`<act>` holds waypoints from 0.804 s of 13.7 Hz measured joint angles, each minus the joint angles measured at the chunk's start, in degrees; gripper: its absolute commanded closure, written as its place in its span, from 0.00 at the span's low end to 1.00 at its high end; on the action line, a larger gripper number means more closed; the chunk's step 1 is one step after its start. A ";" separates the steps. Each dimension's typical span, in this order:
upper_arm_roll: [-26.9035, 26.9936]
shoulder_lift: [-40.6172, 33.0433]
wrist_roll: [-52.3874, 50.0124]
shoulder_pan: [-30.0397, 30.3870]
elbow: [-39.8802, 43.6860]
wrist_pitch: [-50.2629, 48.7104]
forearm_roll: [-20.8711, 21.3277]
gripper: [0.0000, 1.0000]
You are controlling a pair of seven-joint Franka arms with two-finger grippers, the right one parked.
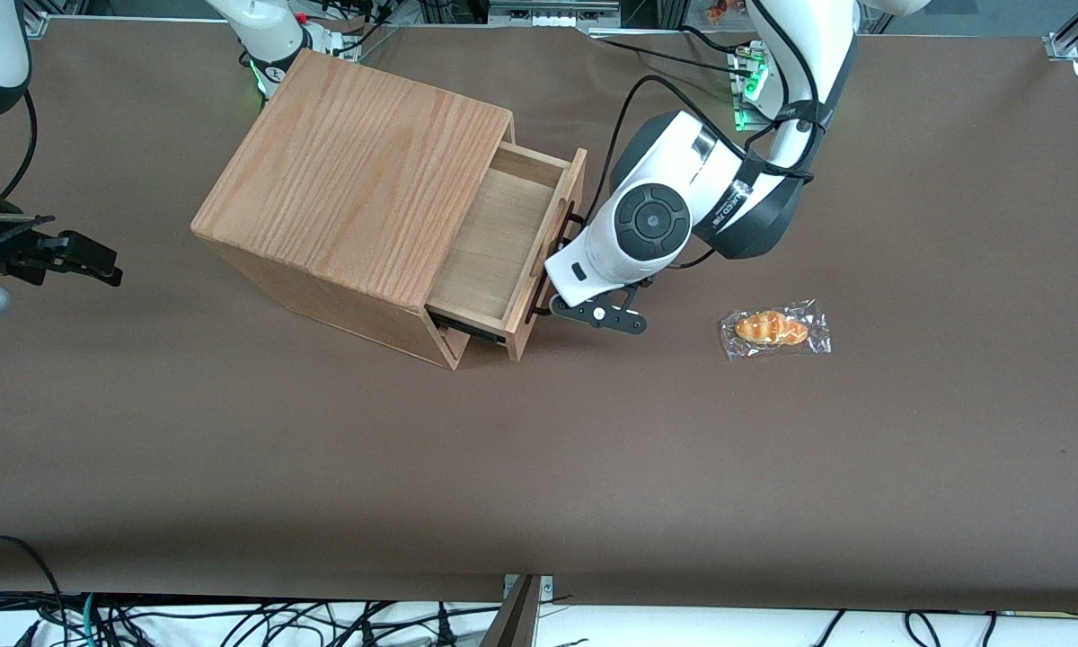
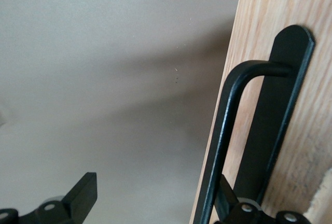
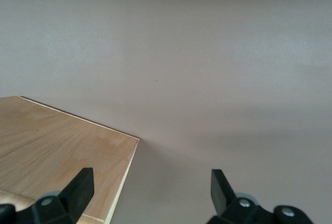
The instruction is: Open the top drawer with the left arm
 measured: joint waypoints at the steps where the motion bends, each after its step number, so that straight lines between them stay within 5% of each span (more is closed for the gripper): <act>1: -0.04 0.00 0.05 0.05 0.02 -0.11 0.00 0.03; 11: -0.04 -0.14 1.81 1.68 0.19 -2.60 0.81 0.03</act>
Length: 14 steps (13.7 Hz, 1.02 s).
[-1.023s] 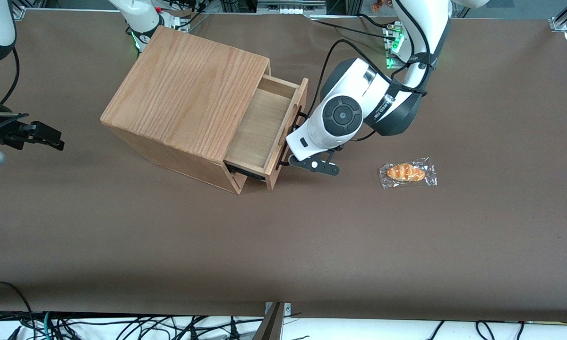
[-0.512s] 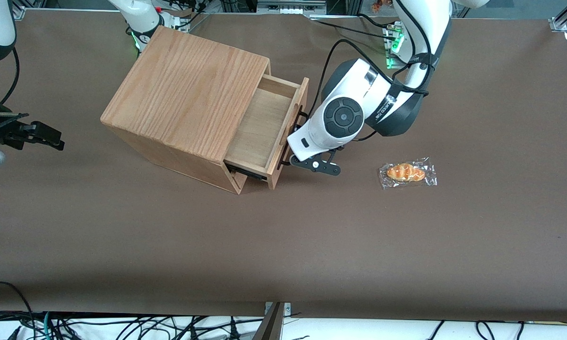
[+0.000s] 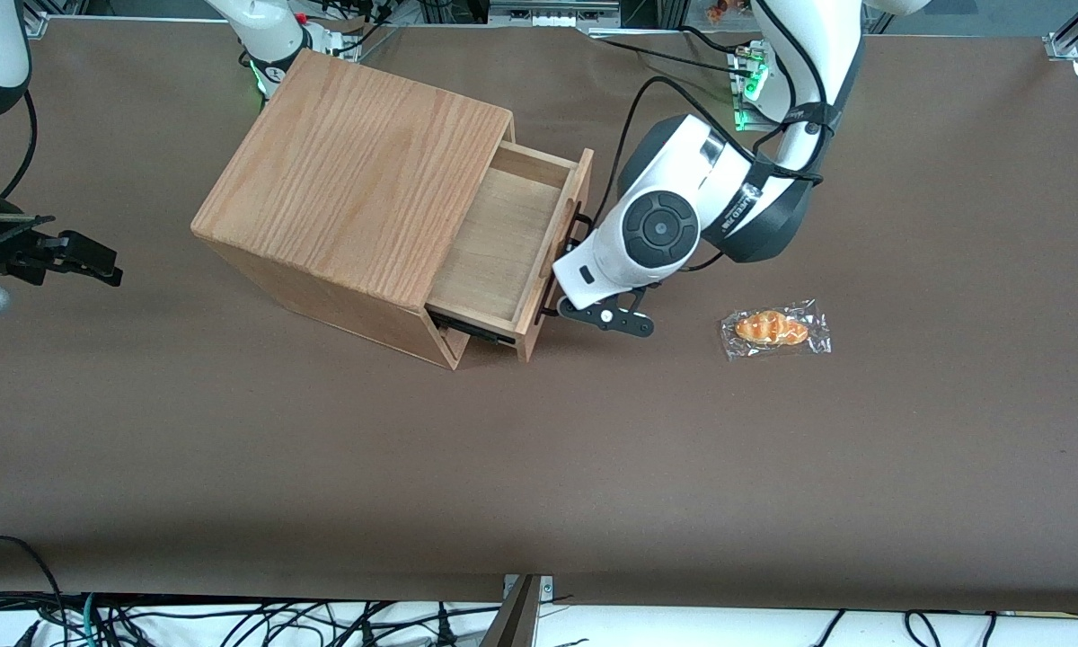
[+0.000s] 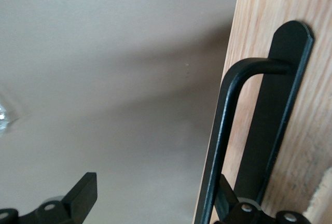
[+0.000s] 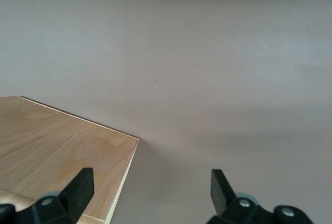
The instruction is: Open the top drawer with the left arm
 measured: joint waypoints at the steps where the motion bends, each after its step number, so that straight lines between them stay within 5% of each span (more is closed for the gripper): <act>1: 0.08 -0.07 0.24 0.54 0.00 -0.53 0.31 0.03; 14: 0.38 -2.41 0.55 1.48 0.06 -3.40 1.05 0.01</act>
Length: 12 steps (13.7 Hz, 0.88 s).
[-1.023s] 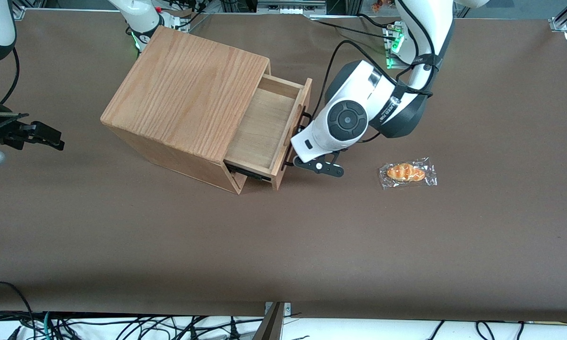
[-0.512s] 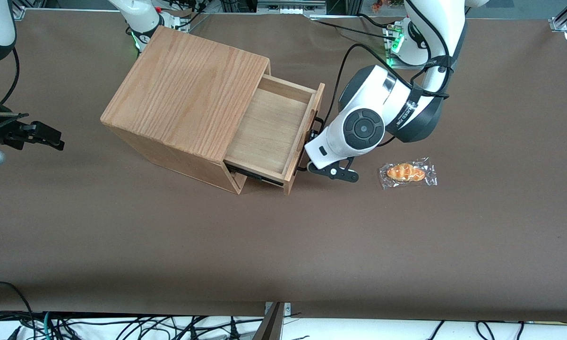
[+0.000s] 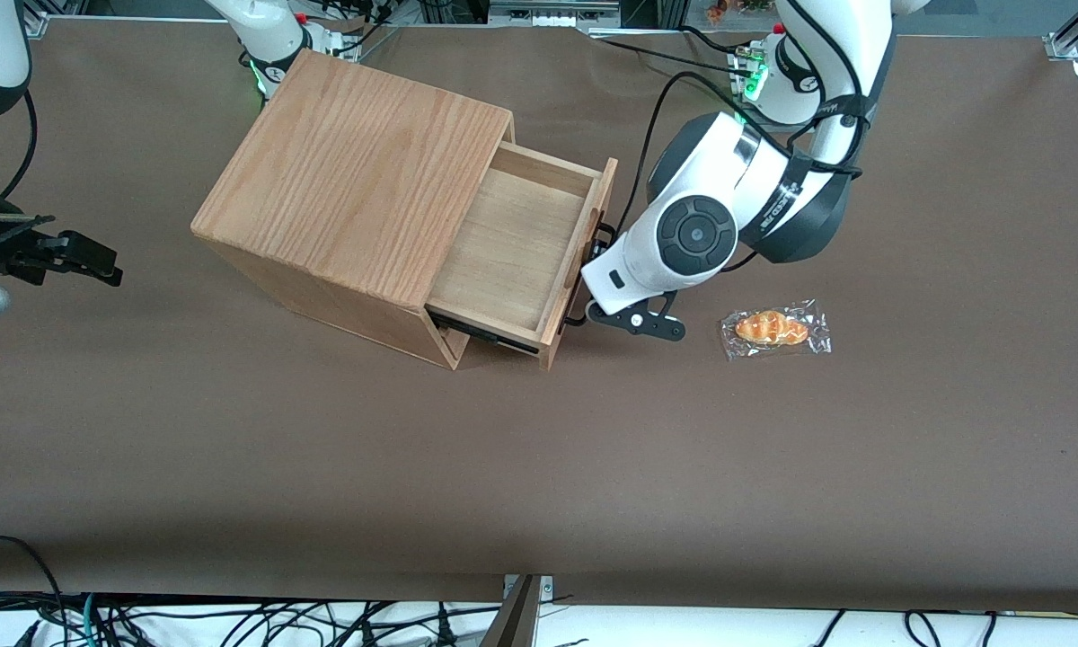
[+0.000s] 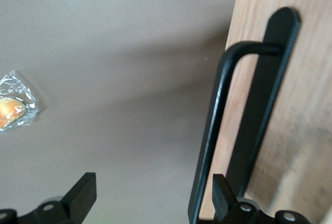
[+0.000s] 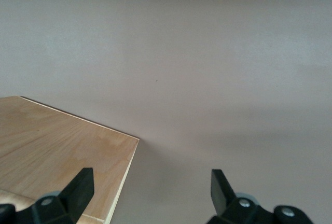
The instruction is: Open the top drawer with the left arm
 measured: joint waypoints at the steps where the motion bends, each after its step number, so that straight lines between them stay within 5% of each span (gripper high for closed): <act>1: 0.05 -0.74 0.00 0.02 0.00 -0.27 0.00 0.00; 8: 1.57 -5.01 -0.10 5.63 0.22 -0.55 0.48 0.00; 12: 6.33 -7.97 -0.10 8.03 0.31 -1.09 4.30 0.00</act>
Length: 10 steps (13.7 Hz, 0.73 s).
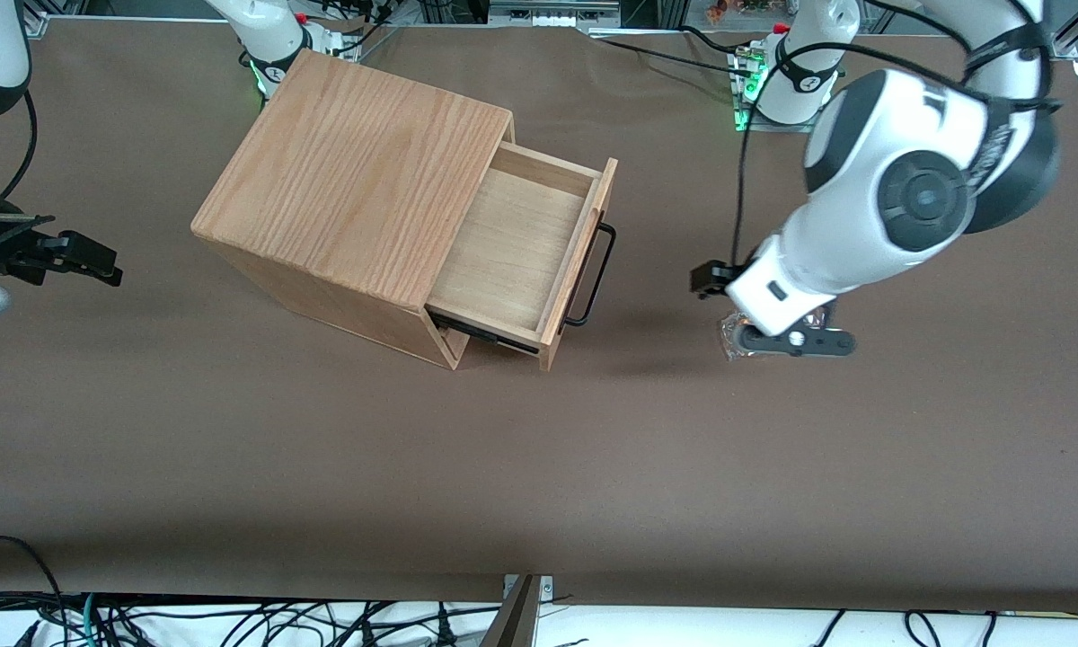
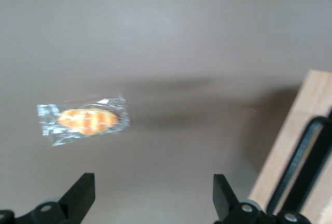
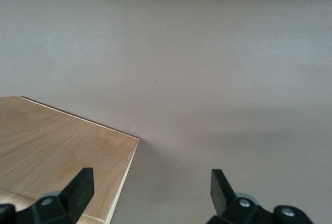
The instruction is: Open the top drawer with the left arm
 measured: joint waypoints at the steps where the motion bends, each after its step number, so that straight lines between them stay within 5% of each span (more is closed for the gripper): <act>1: 1.01 -0.63 0.00 0.46 0.00 -0.30 0.47 0.00; 10: 2.07 -1.42 5.73 10.11 -0.01 -1.03 3.61 0.00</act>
